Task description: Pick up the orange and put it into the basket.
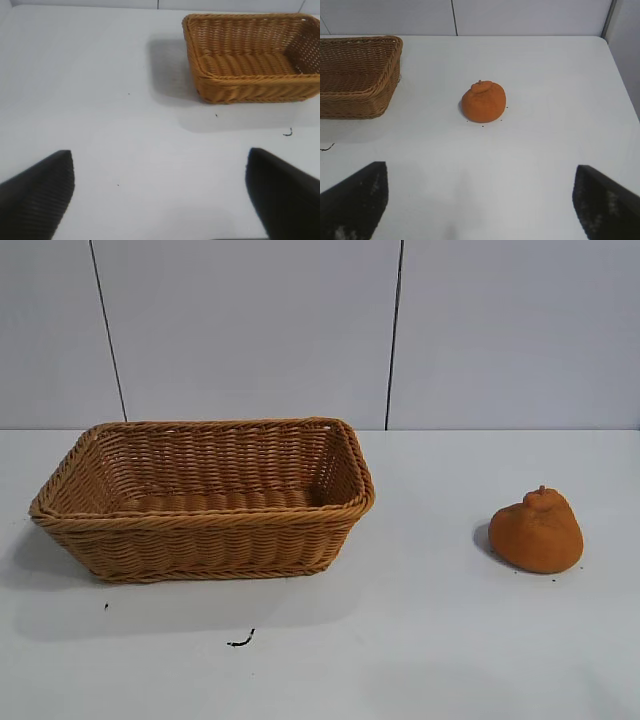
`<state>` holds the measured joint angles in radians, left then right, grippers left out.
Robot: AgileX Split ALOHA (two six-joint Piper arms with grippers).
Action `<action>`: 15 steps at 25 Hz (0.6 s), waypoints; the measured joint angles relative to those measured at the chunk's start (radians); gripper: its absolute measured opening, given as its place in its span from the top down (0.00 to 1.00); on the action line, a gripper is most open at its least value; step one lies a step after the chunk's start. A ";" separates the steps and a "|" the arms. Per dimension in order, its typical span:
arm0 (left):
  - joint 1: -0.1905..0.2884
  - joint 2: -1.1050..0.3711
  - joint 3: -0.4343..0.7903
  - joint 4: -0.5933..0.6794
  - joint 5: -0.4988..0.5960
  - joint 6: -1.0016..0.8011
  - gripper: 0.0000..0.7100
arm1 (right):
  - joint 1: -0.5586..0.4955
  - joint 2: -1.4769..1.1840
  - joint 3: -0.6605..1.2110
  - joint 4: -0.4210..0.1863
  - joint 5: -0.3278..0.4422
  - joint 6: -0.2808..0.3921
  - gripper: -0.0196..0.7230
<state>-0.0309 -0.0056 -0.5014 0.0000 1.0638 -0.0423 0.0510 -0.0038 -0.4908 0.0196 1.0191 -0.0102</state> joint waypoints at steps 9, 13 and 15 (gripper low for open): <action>0.000 0.000 0.000 0.000 0.000 0.000 0.06 | 0.000 0.000 0.000 -0.004 -0.002 -0.005 0.04; 0.000 0.000 0.000 0.000 0.000 0.000 0.06 | 0.000 0.097 -0.042 -0.025 0.000 0.004 0.04; 0.000 0.000 0.000 0.000 0.000 0.000 0.06 | 0.000 0.221 -0.082 -0.026 0.007 0.021 0.04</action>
<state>-0.0309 -0.0056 -0.5014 0.0000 1.0638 -0.0423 0.0510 0.2169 -0.5725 -0.0064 1.0260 0.0110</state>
